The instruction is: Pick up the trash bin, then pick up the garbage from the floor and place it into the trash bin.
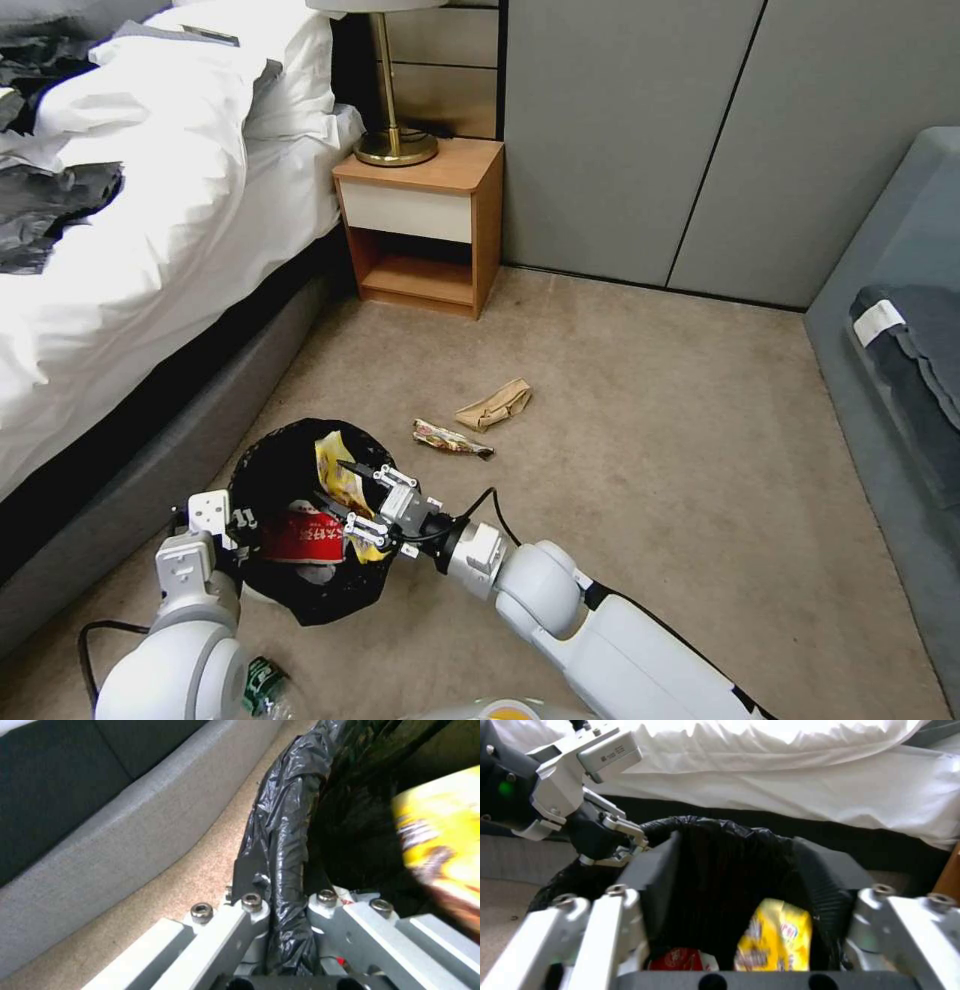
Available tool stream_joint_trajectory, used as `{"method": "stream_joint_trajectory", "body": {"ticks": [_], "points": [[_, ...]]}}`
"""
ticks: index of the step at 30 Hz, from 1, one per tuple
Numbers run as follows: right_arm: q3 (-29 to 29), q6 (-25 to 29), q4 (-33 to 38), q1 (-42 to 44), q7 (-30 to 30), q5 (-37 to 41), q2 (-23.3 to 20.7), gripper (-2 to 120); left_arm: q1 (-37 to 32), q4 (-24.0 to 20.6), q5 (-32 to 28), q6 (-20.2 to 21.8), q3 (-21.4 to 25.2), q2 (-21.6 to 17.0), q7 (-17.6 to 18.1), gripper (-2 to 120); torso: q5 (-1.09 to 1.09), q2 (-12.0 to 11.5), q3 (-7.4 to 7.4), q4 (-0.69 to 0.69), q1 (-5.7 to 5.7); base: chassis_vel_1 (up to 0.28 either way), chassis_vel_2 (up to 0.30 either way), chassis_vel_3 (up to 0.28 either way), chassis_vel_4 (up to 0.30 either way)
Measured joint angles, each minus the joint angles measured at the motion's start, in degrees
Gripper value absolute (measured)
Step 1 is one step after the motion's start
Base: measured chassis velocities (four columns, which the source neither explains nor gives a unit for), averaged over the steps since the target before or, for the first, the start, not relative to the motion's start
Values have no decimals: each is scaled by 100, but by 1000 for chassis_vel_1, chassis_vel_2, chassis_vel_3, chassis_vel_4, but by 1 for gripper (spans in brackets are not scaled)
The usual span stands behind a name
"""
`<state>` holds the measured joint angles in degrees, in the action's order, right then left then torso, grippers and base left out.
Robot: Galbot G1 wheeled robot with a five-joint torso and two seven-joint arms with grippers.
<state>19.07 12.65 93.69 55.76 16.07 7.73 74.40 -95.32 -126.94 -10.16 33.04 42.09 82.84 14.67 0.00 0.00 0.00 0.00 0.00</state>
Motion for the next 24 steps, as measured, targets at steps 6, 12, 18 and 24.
{"method": "stream_joint_trajectory", "body": {"ticks": [6, 12, 18, 24], "points": [[-1, 0, -1, 34, 4, -9, 24, 82, 12, 0, 28, 3, -44, 48, 0, 1, 0, 0, 0, 0, 0, 0, 0, 0, 0], [-13, -2, 93, 76, 10, -27, 20, 100, 27, 0, 60, 9, -90, 66, 0, 1, 0, 0, 0, 0, 0, 0, 0, 0, 0], [-136, -29, 639, 95, -305, -51, 72, 100, 21, 49, 130, 9, -131, 64, -3, 1, 0, 0, 0, 0, 0, 0, 0, 0, 0], [-651, -336, 1542, 371, -973, -71, 203, 100, 18, 117, 134, -1, -101, 28, -14, 1, 0, 0, 0, 1, 0, 0, 0, 0, 0]]}}
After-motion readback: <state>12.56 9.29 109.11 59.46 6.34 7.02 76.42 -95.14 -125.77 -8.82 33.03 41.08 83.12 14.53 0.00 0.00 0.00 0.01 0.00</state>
